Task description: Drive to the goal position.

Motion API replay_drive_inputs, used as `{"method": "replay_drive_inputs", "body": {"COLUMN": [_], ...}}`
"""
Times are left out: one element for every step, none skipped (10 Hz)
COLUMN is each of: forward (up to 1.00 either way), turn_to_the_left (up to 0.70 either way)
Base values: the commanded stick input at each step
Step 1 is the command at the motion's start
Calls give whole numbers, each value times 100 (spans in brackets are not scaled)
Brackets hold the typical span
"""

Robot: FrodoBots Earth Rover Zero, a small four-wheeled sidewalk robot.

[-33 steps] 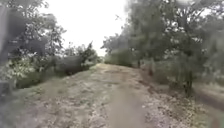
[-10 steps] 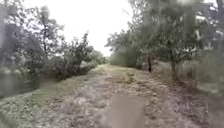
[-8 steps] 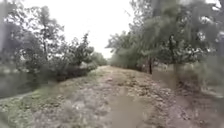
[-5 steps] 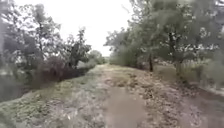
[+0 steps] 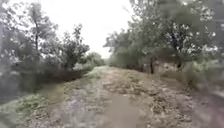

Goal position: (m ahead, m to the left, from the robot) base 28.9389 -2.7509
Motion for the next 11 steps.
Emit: {"method": "replay_drive_inputs", "body": {"forward": [70,70,70,70,70,70,70,70,70,70,70], "turn_to_the_left": [0,0,0,0,0,0,0,0,0,0,0]}}
